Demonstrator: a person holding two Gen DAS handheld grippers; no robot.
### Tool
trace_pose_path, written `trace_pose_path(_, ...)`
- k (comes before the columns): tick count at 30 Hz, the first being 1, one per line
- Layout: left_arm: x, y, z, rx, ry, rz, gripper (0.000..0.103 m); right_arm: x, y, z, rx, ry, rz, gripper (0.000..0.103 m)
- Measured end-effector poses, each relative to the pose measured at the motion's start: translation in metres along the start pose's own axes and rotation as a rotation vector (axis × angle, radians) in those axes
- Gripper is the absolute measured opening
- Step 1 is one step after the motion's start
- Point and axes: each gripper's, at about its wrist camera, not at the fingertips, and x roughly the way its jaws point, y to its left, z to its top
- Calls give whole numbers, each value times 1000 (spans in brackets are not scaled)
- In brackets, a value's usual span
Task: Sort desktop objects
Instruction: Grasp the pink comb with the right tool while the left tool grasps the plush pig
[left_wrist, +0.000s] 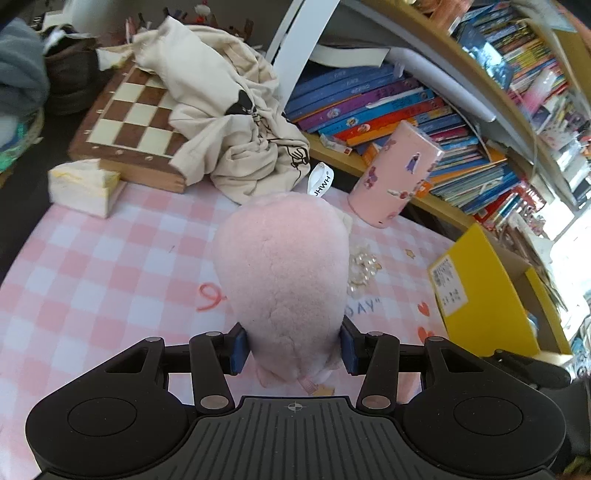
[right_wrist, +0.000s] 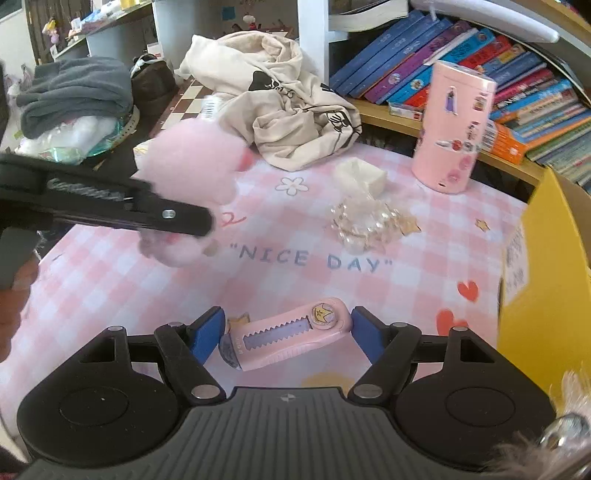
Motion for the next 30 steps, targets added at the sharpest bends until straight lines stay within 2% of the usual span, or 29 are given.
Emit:
trace_pose_path(10,-48,-7,-39,-29,12,-36,47,-33,6,-41,88,63,14,73)
trace_pose_path(13,-56,-15,-44,-13,17,-63,47,-47,9,-47,103,41,13,73)
trace_pose_path(21,-59,-46,-48,106,29,-138,47,-89,2,-62,163,-29,-45,73)
trace_pose_path(30,-39,-80,-53,183,92,-243,47,-115,-16,-86,249,-27,-152,73)
